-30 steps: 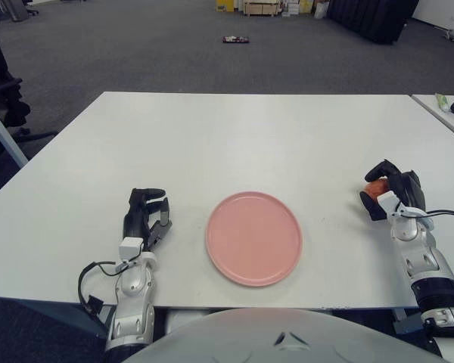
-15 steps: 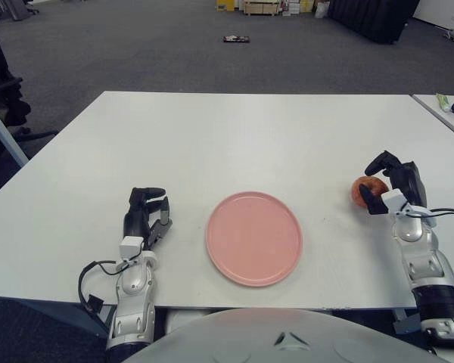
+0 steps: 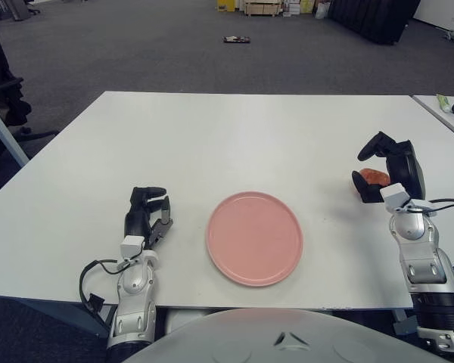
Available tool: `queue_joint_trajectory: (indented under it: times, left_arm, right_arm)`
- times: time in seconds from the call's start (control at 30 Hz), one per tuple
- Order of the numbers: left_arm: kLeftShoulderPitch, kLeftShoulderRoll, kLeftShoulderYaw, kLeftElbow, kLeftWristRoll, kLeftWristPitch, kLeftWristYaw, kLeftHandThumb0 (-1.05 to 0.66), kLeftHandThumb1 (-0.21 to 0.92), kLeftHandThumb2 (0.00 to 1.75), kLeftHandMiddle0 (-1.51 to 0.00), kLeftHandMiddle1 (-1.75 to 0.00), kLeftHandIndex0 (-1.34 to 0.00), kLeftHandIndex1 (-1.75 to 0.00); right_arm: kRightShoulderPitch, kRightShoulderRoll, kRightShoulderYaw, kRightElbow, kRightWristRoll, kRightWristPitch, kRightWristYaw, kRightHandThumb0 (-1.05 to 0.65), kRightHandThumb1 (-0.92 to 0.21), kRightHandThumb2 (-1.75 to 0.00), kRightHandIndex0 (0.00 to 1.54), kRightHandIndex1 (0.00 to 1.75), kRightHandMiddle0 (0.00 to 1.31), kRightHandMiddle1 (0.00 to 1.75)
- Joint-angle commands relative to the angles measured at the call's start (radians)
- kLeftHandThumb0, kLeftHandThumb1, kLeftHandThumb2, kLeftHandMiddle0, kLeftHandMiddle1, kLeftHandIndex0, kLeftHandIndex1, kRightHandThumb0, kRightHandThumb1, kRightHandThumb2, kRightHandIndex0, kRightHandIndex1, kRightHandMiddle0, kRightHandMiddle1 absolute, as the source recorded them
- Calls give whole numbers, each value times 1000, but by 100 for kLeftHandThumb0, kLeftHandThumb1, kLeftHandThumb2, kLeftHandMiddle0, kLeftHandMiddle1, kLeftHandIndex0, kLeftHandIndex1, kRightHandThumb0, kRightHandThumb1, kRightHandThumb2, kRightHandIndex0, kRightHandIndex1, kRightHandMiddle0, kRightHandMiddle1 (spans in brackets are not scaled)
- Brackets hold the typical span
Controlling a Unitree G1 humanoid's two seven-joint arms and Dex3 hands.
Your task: Put the apple into the plate.
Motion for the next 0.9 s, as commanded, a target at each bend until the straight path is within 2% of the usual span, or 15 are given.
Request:
queue_joint_trajectory:
  times: [0.0,0.5,0.57,0.6,0.63,0.67,0.7,0.73,0.77,0.87]
  left_arm:
    - [-5,-5,-5,24,3,29,7,-35,88,59,-37,-158,-22,-175]
    - [-3,-10,-11,20,12,25,15,-35,89,57,-37,-158,-21,-175]
    - [-2,-10,-11,18,11,29,16,-35,87,60,-40,-156,-22,-175]
    - [-1,-10,-11,17,11,30,16,-35,87,60,-40,-156,-22,-175]
    - [-1,-10,-11,18,9,27,14,-35,86,61,-40,-156,-23,-175]
    - [0,-10,-10,19,7,25,13,-35,86,62,-40,-156,-23,-175]
    - [1,-9,-9,21,5,20,11,-35,86,62,-40,-156,-23,-175]
    - [1,-9,-8,23,3,17,9,-35,85,63,-41,-156,-23,-175]
    - [1,-8,-8,26,2,13,8,-35,85,63,-41,-156,-23,-175]
    - [2,-7,-7,31,0,5,6,-35,85,63,-41,-155,-23,-175]
  right_arm:
    - [5,6,9,-54,-9,-29,23,0,-2,-163,88,165,60,175]
    - [-15,5,12,-98,-11,-46,91,0,-5,-161,85,168,58,173]
    - [-23,-4,7,-70,-1,-41,106,0,-26,-137,60,172,48,174]
    - [-24,-9,2,-51,4,-43,111,7,-34,-127,55,172,39,170]
    - [-20,-22,-10,-20,12,-54,118,17,-49,-108,45,173,25,163]
    - [-17,-30,-18,2,18,-62,124,-8,-44,-104,29,159,16,146]
    - [-14,-38,-24,17,16,-61,129,-17,-41,-105,23,154,13,140]
    - [-13,-43,-28,27,15,-61,133,-34,-39,-103,15,140,8,125]
    - [-13,-46,-27,24,5,-48,138,-45,-38,-102,9,130,5,116]
    - [-12,-49,-26,13,-14,-18,151,-62,-39,-95,4,102,2,89]
